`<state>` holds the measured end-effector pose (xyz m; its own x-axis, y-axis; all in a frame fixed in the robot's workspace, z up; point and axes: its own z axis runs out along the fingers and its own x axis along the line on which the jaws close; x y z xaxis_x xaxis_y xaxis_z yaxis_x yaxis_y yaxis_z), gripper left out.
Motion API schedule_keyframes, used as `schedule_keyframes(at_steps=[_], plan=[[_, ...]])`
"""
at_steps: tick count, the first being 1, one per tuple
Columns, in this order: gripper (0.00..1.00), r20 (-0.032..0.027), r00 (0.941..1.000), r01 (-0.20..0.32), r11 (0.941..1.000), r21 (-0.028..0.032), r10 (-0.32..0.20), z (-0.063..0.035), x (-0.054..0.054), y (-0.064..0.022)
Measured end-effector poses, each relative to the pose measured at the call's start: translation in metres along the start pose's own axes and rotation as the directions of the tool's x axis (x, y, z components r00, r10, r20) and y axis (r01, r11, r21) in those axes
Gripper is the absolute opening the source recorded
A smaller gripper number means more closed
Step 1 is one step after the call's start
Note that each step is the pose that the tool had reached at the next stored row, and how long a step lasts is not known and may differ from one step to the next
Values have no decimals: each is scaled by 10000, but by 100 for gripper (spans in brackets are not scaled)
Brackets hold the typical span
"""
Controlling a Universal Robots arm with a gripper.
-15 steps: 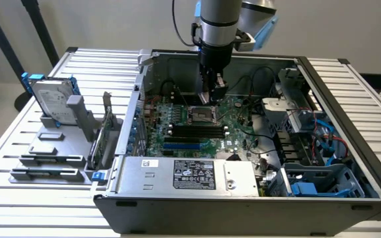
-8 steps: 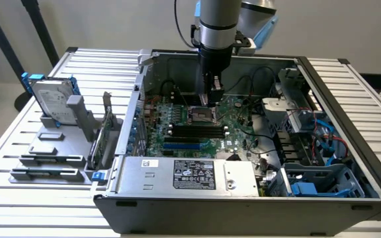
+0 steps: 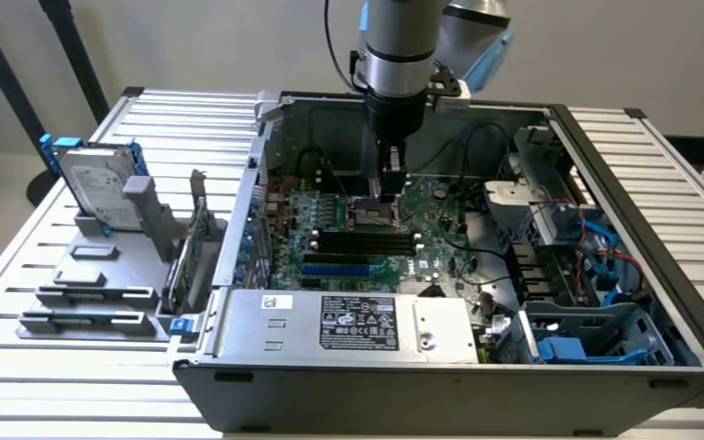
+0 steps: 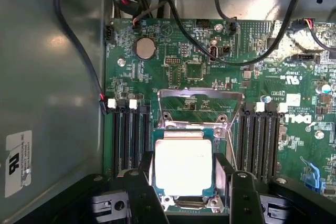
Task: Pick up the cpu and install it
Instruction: 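Place the cpu into insertion slot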
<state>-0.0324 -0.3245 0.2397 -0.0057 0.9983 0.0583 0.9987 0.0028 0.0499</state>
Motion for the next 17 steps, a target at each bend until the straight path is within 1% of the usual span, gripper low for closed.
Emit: schedule_keyframes(at_steps=[3, 7, 9, 13, 17], plan=[[55, 8, 10000, -76, 10000, -6, 76, 33, -2, -61], [55, 14, 9999, -118, 9999, -7, 118, 58, -7, -174], [55, 12, 9999, -140, 9999, -9, 140, 61, -29, -190], [55, 13, 9998, -179, 9998, -11, 179, 60, -109, -195], [55, 16, 9998, -190, 9998, -11, 190, 64, -116, -196]])
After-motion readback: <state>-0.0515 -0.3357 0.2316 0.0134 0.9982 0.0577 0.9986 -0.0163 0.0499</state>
